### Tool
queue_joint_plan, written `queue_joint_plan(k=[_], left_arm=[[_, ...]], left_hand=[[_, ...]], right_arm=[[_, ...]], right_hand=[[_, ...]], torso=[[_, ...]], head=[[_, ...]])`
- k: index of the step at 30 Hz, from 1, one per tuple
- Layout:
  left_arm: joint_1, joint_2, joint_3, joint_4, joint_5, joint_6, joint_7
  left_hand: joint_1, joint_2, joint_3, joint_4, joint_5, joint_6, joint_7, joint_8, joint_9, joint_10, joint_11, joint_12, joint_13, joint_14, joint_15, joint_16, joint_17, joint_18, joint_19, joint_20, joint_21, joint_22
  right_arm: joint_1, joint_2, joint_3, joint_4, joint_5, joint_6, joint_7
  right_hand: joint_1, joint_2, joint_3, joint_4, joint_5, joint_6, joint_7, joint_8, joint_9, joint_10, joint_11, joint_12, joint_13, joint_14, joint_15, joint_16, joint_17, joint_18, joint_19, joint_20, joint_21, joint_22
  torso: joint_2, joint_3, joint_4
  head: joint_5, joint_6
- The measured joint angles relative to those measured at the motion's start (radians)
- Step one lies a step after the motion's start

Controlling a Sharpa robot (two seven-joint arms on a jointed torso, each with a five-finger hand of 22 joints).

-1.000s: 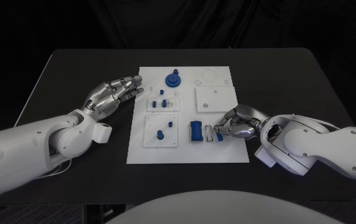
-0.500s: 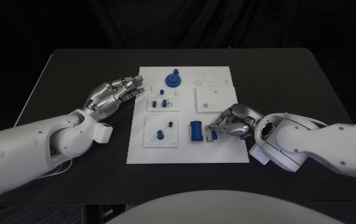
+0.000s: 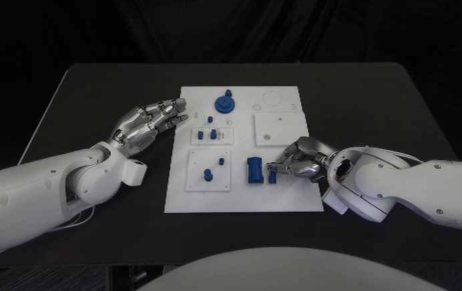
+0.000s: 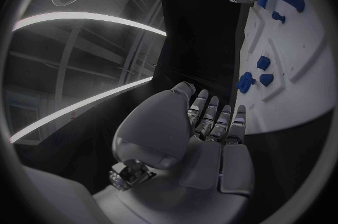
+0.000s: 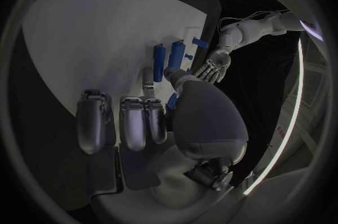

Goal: Assemble the parts on the task board

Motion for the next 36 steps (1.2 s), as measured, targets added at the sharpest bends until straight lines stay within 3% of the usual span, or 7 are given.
queue_joint_plan(k=[10, 15, 17, 21, 24, 32, 36], left_arm=[[-0.001, 0.0, 0.0, -0.001, 0.0, 0.003, -0.001], [-0.002, 0.0, 0.0, -0.001, 0.0, 0.004, -0.002], [-0.002, 0.0, 0.0, -0.001, 0.0, 0.005, -0.002], [-0.002, -0.002, 0.0, 0.0, 0.0, 0.005, -0.003], [-0.002, -0.004, 0.0, 0.001, 0.0, 0.005, -0.003], [-0.002, -0.012, 0.0, 0.005, 0.0, 0.005, -0.002], [-0.002, -0.015, 0.0, 0.01, 0.0, 0.004, 0.0]], left_hand=[[0.0, 0.0, 0.0, 0.0, 0.0, 0.0, 0.0, 0.0, 0.0, 0.0, 0.0, 0.0, 0.0, 0.0, 0.0, 0.0, 0.0, 0.0, 0.0, 0.0, 0.0, 0.0], [0.0, 0.0, 0.0, 0.0, 0.0, 0.0, 0.0, 0.0, 0.0, 0.0, 0.0, 0.0, 0.0, 0.0, 0.0, 0.0, 0.0, 0.0, 0.0, 0.0, 0.0, 0.0], [0.0, 0.0, 0.002, -0.002, 0.0, 0.0, 0.0, 0.0, 0.0, 0.0, 0.0, 0.0, 0.0, 0.002, 0.002, 0.0, 0.0, 0.0, 0.0, 0.0, 0.0, 0.0], [0.0, 0.0, 0.003, -0.003, 0.0, 0.0, 0.0, 0.0, 0.0, 0.0, 0.0, 0.0, 0.0, 0.004, 0.004, 0.0, 0.0, 0.0, 0.0, 0.0, 0.0, 0.0], [0.0, 0.0, 0.006, 0.0, 0.0, 0.0, 0.0, 0.0, 0.0, 0.0, 0.0, 0.0, 0.0, 0.004, 0.004, 0.0, 0.0, 0.0, 0.0, 0.0, 0.0, 0.001], [0.0, 0.0, 0.006, 0.0, 0.0, 0.0, 0.0, 0.004, 0.0, 0.0, 0.0, 0.0, 0.0, 0.004, 0.004, 0.004, 0.0, 0.0, 0.0, 0.0, 0.0, 0.003], [0.0, 0.0, 0.006, 0.0, 0.0, 0.0, 0.0, 0.004, 0.001, 0.0, 0.0, 0.0, 0.0, 0.004, 0.004, 0.004, 0.0, 0.0, 0.0, 0.0, 0.0, 0.003]], right_arm=[[0.0, 0.007, 0.0, -0.004, -0.019, 0.016, -0.019], [0.0, 0.008, 0.0, -0.005, -0.026, 0.018, -0.019], [0.0, 0.008, 0.0, -0.005, -0.03, 0.017, -0.018], [0.0, 0.003, 0.0, -0.005, -0.036, 0.011, -0.008], [0.0, -0.008, 0.0, 0.001, -0.043, -0.002, 0.007], [0.0, -0.054, 0.0, 0.023, -0.07, -0.068, 0.081], [0.0, -0.075, -0.001, 0.024, -0.077, -0.115, 0.139]], right_hand=[[-0.034, 0.013, -0.037, 0.026, -0.09, 0.0, 0.0, 0.0, -0.004, 0.0, 0.0, 0.0, 0.0, 0.0, 0.0, 0.0, 0.0, 0.0, 0.0, 0.0, 0.0, 0.0], [-0.039, 0.016, -0.039, 0.023, -0.095, 0.0, 0.0, 0.0, -0.004, 0.0, 0.0, 0.0, 0.0, 0.0, 0.0, 0.0, 0.0, 0.0, 0.0, 0.0, 0.0, 0.0], [-0.069, 0.011, -0.063, 0.04, -0.156, -0.009, 0.009, 0.0, -0.006, 0.004, 0.004, 0.0, 0.0, 0.0, 0.007, 0.0, 0.0, 0.0, 0.0, 0.0, 0.0, 0.0], [-0.075, 0.017, -0.081, 0.056, -0.191, -0.009, 0.009, 0.0, -0.006, 0.004, 0.004, 0.0, 0.0, 0.0, 0.007, 0.0, 0.0, 0.0, 0.0, 0.0, 0.0, 0.0], [-0.075, 0.017, -0.081, 0.056, -0.191, -0.009, 0.009, 0.0, -0.006, 0.004, 0.004, 0.0, 0.0, 0.0, 0.007, 0.0, 0.0, 0.0, 0.0, 0.0, 0.0, 0.0], [-0.04, 0.052, -0.093, 0.038, -0.076, -0.003, 0.003, 0.024, 0.007, 0.004, 0.004, 0.0, 0.0, 0.0, 0.007, 0.0, 0.0, 0.0, 0.0, 0.0, 0.005, 0.0], [-0.042, 0.054, -0.1, 0.045, -0.058, 0.001, -0.001, 0.036, 0.013, 0.004, 0.004, 0.0, 0.0, 0.0, 0.007, 0.0, 0.0, 0.0, 0.0, 0.0, 0.007, 0.001]], torso=[[0.0, 0.0012, -0.0012], [0.0, 0.0018, -0.0017], [0.0, 0.0019, -0.0018], [0.0, 0.0019, -0.0018], [0.0, 0.0019, -0.0018], [0.0, 0.0014, -0.0014], [0.0, 0.0013, -0.0014]], head=[[-0.001, 0.0], [0.001, 0.0], [0.002, 0.0], [0.002, 0.0], [0.004, 0.0], [0.006, 0.0], [0.009, 0.0]])
